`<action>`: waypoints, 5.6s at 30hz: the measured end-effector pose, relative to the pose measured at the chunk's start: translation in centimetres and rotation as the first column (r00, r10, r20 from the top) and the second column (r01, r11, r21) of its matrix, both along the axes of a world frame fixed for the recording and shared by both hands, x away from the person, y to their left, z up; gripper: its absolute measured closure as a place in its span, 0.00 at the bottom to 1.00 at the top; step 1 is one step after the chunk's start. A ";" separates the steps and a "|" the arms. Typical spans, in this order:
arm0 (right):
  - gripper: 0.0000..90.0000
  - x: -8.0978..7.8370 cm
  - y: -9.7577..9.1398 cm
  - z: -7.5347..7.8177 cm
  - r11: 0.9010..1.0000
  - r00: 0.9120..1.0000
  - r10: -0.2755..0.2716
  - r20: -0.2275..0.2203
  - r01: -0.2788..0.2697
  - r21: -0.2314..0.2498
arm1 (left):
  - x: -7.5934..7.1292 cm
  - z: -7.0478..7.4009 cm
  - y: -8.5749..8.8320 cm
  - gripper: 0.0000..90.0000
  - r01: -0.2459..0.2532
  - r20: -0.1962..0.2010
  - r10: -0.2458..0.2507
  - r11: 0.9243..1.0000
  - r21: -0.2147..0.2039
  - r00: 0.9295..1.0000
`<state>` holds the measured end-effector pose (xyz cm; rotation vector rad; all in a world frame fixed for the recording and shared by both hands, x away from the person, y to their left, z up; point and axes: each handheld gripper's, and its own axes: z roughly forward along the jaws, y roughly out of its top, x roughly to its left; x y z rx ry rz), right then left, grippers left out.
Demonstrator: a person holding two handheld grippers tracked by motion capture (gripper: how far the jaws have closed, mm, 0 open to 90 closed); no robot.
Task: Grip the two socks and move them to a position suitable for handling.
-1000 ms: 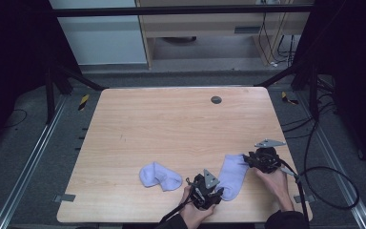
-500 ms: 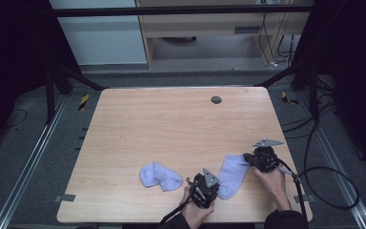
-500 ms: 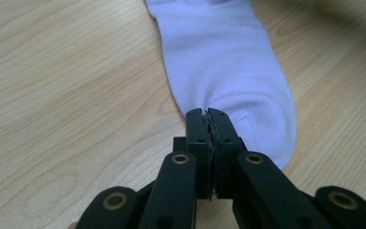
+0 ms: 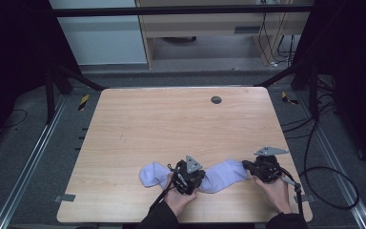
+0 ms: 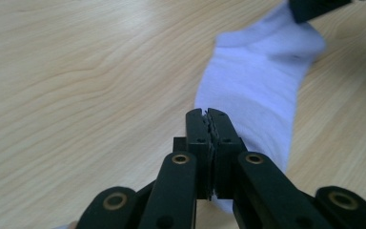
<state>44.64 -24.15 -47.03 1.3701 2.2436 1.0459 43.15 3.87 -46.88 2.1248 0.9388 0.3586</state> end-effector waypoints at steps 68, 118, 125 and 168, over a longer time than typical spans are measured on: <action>0.63 -0.3 17.4 2.5 0.963 0.962 0.255 0.094 -0.262 0.069 | 0.2 -0.1 19.0 0.70 -0.280 -0.019 0.280 0.960 0.017 0.960; 0.93 3.3 20.6 -0.1 0.985 0.990 0.133 -0.041 -0.127 0.116 | 1.5 -1.9 17.3 0.94 -0.211 -0.080 0.221 0.971 0.115 0.972; 0.92 4.7 20.4 -1.4 0.993 0.995 0.089 -0.038 -0.086 0.077 | 1.5 -1.5 17.5 0.95 -0.218 -0.047 0.225 0.969 0.120 0.973; 0.50 1.0 7.8 2.1 0.994 0.998 0.051 0.033 -0.054 0.090 | -0.4 1.8 13.8 0.64 -0.157 0.047 0.159 0.987 -0.030 0.986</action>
